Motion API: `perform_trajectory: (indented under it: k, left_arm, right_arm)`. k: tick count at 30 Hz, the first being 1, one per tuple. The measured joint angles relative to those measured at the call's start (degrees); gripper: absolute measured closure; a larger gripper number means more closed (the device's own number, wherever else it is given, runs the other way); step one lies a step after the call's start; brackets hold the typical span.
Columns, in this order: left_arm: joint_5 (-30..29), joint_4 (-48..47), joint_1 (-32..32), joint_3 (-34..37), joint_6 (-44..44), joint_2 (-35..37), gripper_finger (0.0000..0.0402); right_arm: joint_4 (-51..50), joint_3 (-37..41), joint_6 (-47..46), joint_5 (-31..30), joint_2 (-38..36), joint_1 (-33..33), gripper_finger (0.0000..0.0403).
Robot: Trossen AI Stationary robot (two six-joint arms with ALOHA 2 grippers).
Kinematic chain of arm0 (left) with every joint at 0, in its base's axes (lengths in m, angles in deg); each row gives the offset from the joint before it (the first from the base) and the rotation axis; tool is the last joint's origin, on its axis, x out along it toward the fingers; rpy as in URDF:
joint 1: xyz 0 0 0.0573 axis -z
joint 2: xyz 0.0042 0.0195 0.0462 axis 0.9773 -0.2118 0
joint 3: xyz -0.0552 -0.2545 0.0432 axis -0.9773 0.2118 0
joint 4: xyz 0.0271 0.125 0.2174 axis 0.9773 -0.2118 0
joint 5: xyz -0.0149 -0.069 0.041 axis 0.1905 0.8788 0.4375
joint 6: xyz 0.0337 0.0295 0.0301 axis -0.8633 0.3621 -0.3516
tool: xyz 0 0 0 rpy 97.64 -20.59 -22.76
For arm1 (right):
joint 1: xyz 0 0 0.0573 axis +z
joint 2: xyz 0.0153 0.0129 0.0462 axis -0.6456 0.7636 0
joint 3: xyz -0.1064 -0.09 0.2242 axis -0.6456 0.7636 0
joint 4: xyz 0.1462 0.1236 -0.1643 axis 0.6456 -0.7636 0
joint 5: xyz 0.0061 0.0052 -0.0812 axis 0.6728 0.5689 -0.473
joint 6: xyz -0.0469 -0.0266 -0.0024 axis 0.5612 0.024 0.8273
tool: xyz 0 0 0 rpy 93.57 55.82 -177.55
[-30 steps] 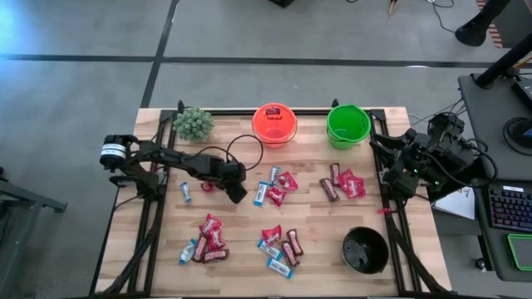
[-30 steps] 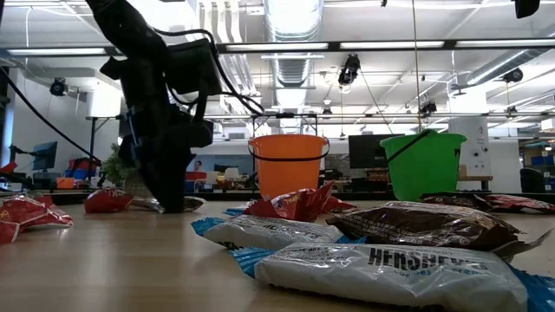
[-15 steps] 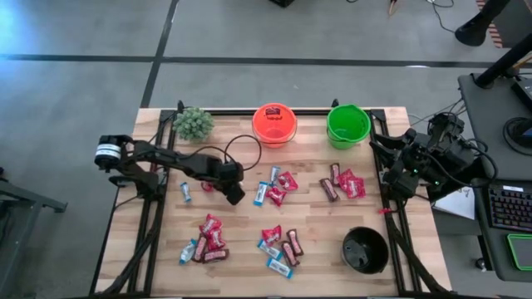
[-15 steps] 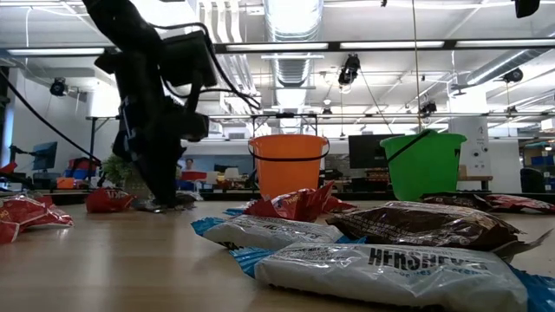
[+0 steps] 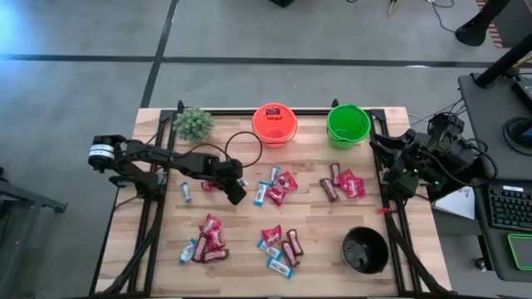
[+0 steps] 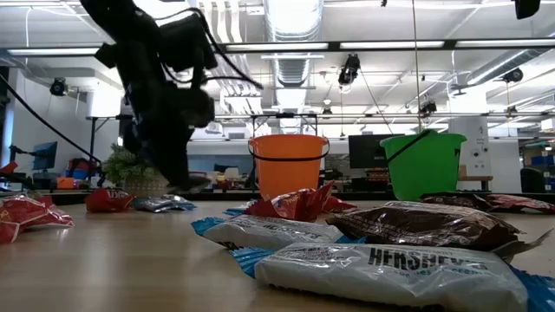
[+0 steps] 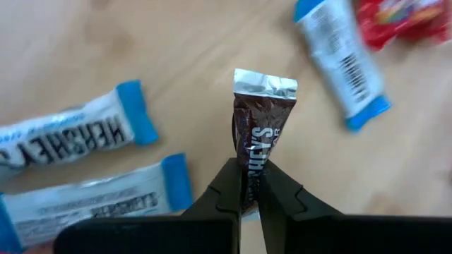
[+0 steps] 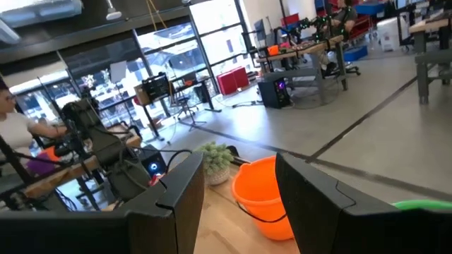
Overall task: Organize candy in baskets
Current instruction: Put the black chocolate into the green bucket
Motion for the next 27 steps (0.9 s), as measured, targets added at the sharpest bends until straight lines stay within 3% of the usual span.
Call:
perform_trajectory:
  k: [9,15,22,27]
  left_arm:
    - [-0.01,9.83,-0.02,-0.09,-2.68,7.77,0.0401]
    - [-1.83,14.96,-0.1,-0.11,-5.09,13.44,0.0401]
    - [-2.05,19.9,-0.2,-0.15,-6.09,16.63,0.0401]
    - [-2.16,26.66,-0.26,-0.17,-7.04,16.27,0.0401]
  right_arm:
    - [0.02,0.0,-0.23,-4.81,0.41,-0.02,0.0236]
    - [0.0,0.0,3.4,-4.76,0.88,-0.02,0.0235]
    - [0.0,0.0,3.53,-4.43,0.92,-0.02,0.0206]
    - [0.06,0.0,-0.28,2.2,0.89,-0.52,0.0196]
